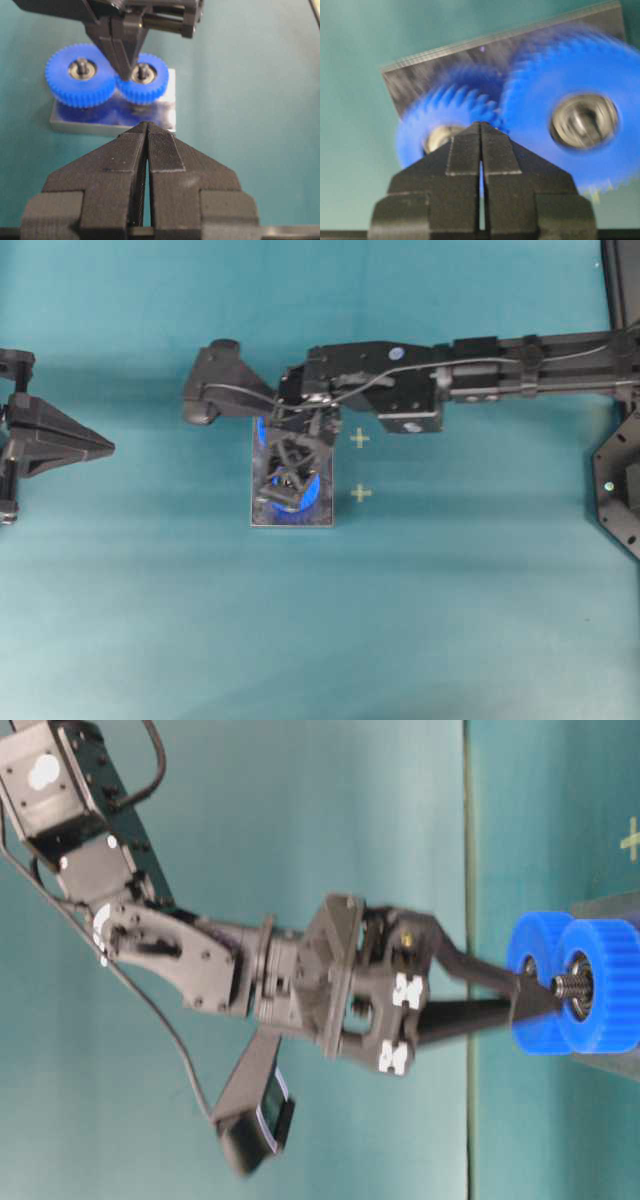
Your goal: Fit the small gear onto the shaft.
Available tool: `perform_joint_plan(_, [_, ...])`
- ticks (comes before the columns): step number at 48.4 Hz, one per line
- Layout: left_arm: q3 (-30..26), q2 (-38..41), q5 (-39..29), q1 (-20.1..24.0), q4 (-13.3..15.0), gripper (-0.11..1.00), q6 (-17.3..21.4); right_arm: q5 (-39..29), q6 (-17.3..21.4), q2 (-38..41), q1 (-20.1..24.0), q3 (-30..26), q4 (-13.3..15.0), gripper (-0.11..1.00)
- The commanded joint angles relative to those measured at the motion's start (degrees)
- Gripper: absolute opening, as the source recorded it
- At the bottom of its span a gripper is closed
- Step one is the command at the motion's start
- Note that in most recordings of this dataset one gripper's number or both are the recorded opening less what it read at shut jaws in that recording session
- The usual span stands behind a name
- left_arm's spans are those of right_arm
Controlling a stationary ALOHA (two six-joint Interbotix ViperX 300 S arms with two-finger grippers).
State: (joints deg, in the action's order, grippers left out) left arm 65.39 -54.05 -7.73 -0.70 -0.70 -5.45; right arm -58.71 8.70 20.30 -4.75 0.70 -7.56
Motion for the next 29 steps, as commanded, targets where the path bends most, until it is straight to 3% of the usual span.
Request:
perform_joint_plan(1, [-1.1, 0.3, 0.3, 0.1, -0.2, 0.00, -0.1, -0.5, 1.1, -2.8, 0.6, 3.1, 0.2, -0.02])
perform_joint_plan(8, [-1.1, 0.3, 0.3, 0.1, -0.2, 0.00, -0.1, -0.9, 3.8, -7.2, 3.3, 8.9, -0.4, -0.02])
perform_joint_plan(19, [-1.1, 0.2, 0.3, 0.2, -0.2, 0.00, -0.1, 0.0, 7.6, -13.2, 5.9, 13.5, -0.3, -0.02])
perform_joint_plan(29, [-1.2, 0.2, 0.3, 0.2, -0.2, 0.00, -0.1, 8.7, 7.3, -17.3, 4.5, 17.2, 2.0, -0.02])
